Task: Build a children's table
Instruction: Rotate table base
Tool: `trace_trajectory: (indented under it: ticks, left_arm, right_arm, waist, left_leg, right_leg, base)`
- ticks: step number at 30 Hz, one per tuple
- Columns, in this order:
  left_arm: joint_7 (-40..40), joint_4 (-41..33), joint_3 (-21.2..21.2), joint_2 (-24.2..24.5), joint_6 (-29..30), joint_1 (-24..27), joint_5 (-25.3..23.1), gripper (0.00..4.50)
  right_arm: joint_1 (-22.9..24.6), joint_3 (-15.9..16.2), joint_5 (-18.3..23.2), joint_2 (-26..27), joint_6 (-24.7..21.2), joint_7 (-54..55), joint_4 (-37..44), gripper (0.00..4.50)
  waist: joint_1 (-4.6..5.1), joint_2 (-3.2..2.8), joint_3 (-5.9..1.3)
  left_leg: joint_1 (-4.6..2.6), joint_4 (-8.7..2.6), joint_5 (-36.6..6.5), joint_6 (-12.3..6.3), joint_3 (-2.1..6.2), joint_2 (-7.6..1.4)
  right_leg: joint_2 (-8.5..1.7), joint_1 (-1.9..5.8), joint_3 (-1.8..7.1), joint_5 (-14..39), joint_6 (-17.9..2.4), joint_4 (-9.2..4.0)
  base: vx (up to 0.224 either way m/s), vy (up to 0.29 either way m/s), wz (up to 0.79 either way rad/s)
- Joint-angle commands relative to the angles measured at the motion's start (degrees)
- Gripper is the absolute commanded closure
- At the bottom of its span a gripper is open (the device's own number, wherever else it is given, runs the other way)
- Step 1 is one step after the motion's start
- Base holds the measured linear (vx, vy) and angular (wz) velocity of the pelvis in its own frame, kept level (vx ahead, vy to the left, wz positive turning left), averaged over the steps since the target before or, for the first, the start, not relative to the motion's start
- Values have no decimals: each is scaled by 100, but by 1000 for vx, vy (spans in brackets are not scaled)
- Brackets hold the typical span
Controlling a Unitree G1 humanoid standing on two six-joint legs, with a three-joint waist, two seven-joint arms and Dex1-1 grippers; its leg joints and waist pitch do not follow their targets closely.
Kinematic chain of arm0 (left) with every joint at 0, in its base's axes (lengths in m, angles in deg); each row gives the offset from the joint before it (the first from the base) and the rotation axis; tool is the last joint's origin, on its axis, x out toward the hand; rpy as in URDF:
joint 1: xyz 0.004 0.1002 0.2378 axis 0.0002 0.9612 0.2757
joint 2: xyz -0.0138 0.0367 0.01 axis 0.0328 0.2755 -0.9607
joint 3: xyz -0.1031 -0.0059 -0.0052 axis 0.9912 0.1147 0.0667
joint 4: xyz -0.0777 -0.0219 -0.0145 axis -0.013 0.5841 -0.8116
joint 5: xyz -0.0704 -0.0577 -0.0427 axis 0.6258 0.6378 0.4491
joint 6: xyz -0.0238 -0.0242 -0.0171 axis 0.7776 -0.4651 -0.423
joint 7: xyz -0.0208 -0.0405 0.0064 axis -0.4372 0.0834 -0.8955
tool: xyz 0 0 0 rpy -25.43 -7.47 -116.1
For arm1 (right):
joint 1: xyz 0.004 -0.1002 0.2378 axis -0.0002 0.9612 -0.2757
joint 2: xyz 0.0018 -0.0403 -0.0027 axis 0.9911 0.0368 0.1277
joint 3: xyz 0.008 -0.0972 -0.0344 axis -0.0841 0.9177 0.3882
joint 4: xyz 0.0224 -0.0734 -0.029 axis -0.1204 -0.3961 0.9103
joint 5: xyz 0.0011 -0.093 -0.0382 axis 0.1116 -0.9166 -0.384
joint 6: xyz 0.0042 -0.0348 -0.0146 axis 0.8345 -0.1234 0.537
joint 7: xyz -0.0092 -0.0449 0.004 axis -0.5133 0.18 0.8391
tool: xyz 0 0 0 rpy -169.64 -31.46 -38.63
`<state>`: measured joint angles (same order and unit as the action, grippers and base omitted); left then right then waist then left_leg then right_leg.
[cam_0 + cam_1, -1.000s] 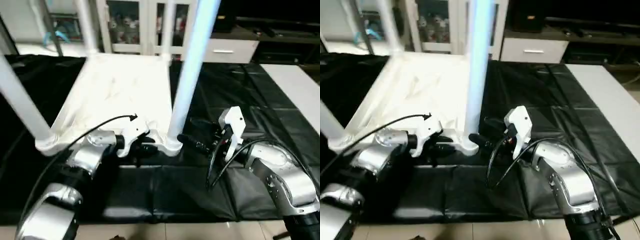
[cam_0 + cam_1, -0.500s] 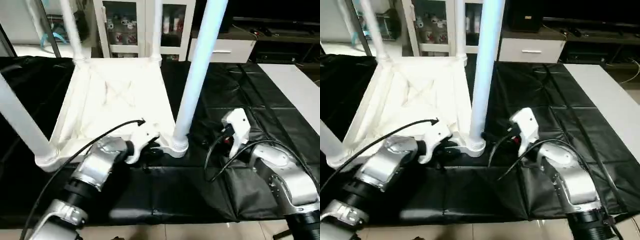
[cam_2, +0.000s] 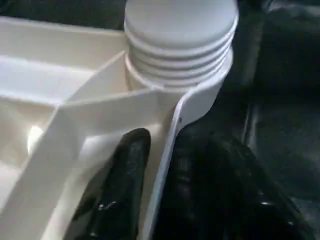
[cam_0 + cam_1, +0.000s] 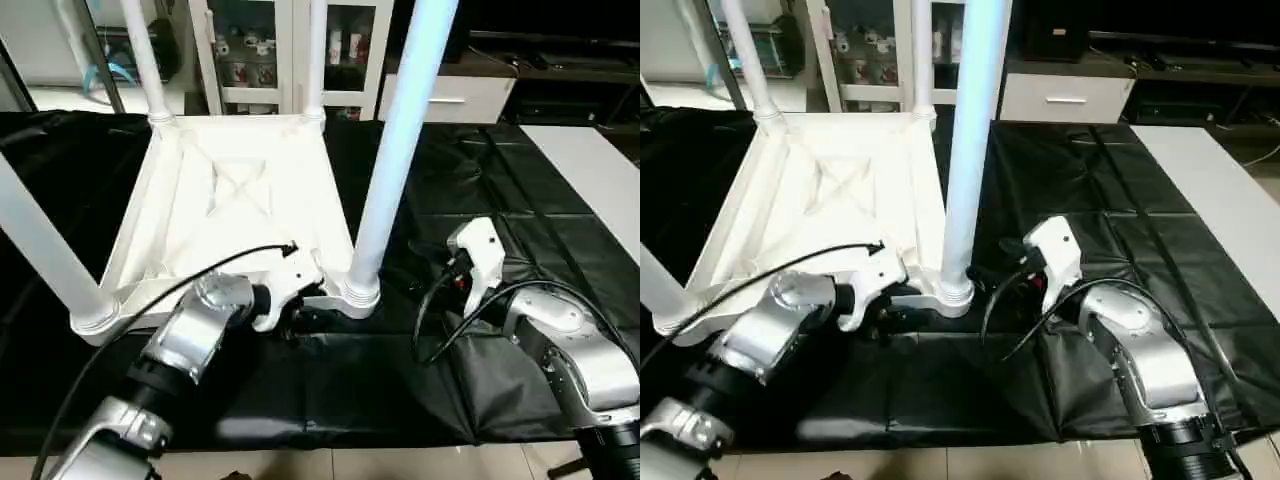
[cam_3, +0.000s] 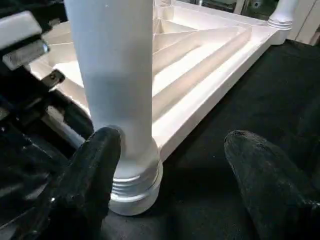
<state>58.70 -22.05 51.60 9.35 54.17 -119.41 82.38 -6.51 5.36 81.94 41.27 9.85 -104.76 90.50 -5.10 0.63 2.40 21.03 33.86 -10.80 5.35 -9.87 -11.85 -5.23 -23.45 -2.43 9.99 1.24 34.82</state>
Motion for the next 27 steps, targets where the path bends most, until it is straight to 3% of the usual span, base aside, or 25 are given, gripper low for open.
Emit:
trace_trajectory:
  ticks: [1,7,10,14,15,19,27]
  left_arm:
    - [161,193,18,132,-228,-200,4,223]
    - [399,936,15,360,-706,-711,-92,223]
    - [501,1040,-16,400,-706,-783,-95,223]
    - [865,1286,-157,509,-697,-912,-137,223]
    - [998,1439,-221,525,-755,-960,-147,223]
    - [1093,1635,-255,469,-821,-994,-154,223]
    - [821,1959,-210,323,-1034,-1067,-218,301]
  right_arm:
    - [33,-15,40,-84,23,-105,147,87]
    - [130,30,67,-113,4,-207,263,87]
    - [145,40,55,-121,13,-230,270,87]
    - [185,50,43,-137,1,-276,317,87]
    - [210,49,40,-144,-4,-294,344,87]
    - [242,42,24,-149,-13,-274,373,87]
    - [234,25,14,-146,-16,-289,377,87]
  waist:
    - [-5,-21,-336]
    - [-2,-68,-340]
    - [-6,-68,-347]
    - [-7,-87,-336]
    - [-11,-114,-337]
    - [-16,-115,-337]
    - [-14,-98,-324]
  left_leg:
    - [-44,-431,-1300,-94,-12,-57]
    - [-54,-435,-1363,-14,1,-58]
    - [-44,-421,-1192,-40,-4,-66]
    - [-53,-418,-1209,-54,-15,-54]
    - [-56,-418,-1220,-44,-11,-58]
    - [-60,-414,-1239,-30,-14,-64]
    - [-60,-425,-1371,-31,-13,-67]
  right_leg:
    - [-189,282,161,1002,-1175,-408]
    - [-192,290,162,965,-1190,-393]
    - [-196,308,164,633,-1307,-346]
    - [-194,306,167,710,-1357,-360]
    - [-200,305,169,714,-1368,-353]
    - [-204,309,172,638,-1431,-355]
    - [-213,311,174,939,-1370,-387]
  base:
    - [0,0,0]
    - [0,0,0]
    - [0,0,0]
    - [0,0,0]
    - [0,0,0]
    - [0,0,0]
    - [0,0,0]
